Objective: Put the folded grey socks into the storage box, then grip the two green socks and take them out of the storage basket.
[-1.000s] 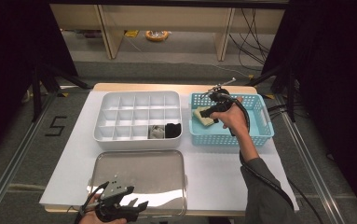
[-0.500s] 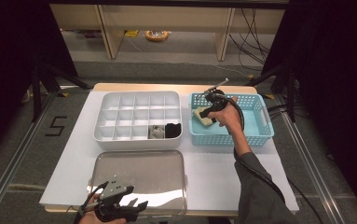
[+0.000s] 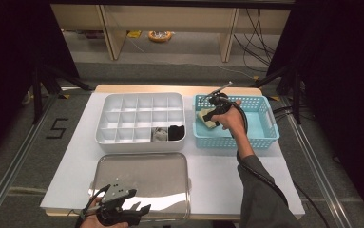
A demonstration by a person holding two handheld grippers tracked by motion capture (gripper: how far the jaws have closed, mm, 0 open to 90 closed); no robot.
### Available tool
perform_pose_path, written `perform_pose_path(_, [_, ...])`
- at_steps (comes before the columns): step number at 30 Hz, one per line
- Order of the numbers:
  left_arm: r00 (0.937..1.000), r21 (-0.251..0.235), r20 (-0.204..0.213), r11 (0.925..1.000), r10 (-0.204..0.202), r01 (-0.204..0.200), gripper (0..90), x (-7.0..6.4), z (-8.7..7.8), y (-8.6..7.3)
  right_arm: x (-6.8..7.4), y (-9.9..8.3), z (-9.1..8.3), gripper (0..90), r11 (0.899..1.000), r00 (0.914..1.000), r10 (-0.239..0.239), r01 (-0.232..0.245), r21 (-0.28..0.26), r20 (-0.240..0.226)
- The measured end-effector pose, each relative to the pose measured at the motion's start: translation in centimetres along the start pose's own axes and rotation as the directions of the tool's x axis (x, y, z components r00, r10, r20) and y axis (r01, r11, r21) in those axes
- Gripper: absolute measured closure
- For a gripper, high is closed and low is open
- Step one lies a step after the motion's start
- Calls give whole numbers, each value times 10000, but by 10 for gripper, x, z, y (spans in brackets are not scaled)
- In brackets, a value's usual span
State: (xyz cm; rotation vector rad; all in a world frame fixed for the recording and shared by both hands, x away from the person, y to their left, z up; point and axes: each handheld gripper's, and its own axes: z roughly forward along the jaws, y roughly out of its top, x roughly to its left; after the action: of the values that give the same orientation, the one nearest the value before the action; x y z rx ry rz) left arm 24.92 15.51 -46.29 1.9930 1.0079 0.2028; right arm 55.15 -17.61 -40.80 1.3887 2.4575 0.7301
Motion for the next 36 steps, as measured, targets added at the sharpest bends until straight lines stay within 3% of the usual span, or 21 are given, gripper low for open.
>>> perform_pose_path(4, [10000,-23,-42,10000,4,-4,265,0,0,0,2,0,2,550,10000,10000,22,-22,44,26])
perform_pose_path(5, [9997,186,-59,9996,227,-226,265,2,-2,1,2,1,2,551,10000,10000,53,-54,70,16])
perform_pose_path(8, [9998,236,12,9995,202,-202,265,2,-2,1,3,1,3,562,10000,10000,16,-16,36,-41])
perform_pose_path(9, [10000,-36,-32,10000,11,-11,265,0,0,0,1,2,4,567,9999,9999,-102,103,68,-84])
perform_pose_path(12, [10000,60,38,10000,25,-25,265,0,-1,1,2,3,5,585,10000,10000,-22,22,61,-13])
perform_pose_path(14, [10000,80,8,9999,94,-94,265,1,-1,0,0,3,8,594,9997,9997,-251,251,26,19])
perform_pose_path(15, [9997,107,-134,9998,190,-189,265,2,0,0,2,4,7,599,9999,10000,-52,52,118,-6])
perform_pose_path(17, [10000,14,32,10000,42,-42,265,0,0,0,1,4,10,609,9997,9997,-217,216,114,124])
perform_pose_path(20, [9997,208,36,9995,237,-238,265,1,-1,0,1,6,12,622,9992,9993,-357,356,161,89])
perform_pose_path(28, [9997,211,65,9995,231,-233,265,1,-1,0,6,15,25,646,9979,9978,-558,545,350,365])
perform_pose_path(32, [9996,239,73,9993,284,-286,265,1,-1,0,5,18,33,654,9947,9945,-937,915,479,471])
perform_pose_path(36, [9999,70,-28,9999,145,-145,265,-1,0,0,6,17,38,669,9962,9959,-674,639,586,604])
